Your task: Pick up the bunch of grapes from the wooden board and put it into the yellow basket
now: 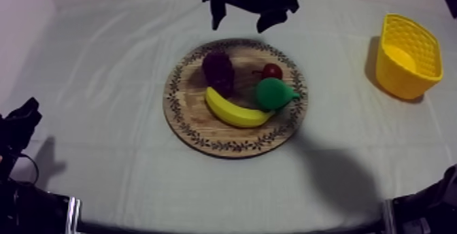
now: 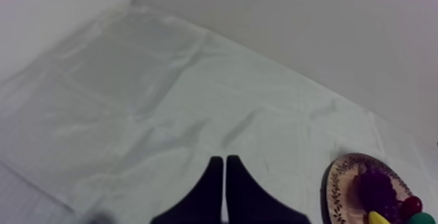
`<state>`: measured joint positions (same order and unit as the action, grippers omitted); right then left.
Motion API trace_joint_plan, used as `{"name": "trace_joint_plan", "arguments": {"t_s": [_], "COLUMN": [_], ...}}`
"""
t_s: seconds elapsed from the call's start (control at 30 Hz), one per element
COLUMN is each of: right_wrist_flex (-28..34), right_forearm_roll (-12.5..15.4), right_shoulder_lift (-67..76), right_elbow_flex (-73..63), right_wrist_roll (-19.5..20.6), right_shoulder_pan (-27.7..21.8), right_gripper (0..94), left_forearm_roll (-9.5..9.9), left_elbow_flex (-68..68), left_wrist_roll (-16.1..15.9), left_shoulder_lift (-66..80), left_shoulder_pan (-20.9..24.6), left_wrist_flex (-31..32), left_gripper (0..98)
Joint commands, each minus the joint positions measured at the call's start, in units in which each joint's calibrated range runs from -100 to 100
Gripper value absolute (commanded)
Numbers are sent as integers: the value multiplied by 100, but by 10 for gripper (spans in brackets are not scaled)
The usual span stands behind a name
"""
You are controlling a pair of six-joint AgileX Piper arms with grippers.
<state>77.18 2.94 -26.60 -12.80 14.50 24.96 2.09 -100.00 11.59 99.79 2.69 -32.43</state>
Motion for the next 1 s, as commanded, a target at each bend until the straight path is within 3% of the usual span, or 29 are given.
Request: {"name": "trace_joint_plan", "arguments": {"t_s": [0.0, 0.97], "right_wrist_flex": [-5, -316], "right_forearm_roll": [47, -80], "right_shoulder_lift": [-112, -2537], "right_elbow_flex": [1, -1398], "right_wrist_roll": [-10, 45], "right_shoulder_pan": [20, 153], "right_gripper": [770, 776], "left_forearm_roll": [-1, -1], "left_elbow_flex": [0, 0], "left_wrist_roll": [1, 1], "left_shoulder_lift": [-5, -5], "left_shoulder_pan": [3, 3], "left_wrist_flex": [1, 1], "left_gripper": [1, 1]}}
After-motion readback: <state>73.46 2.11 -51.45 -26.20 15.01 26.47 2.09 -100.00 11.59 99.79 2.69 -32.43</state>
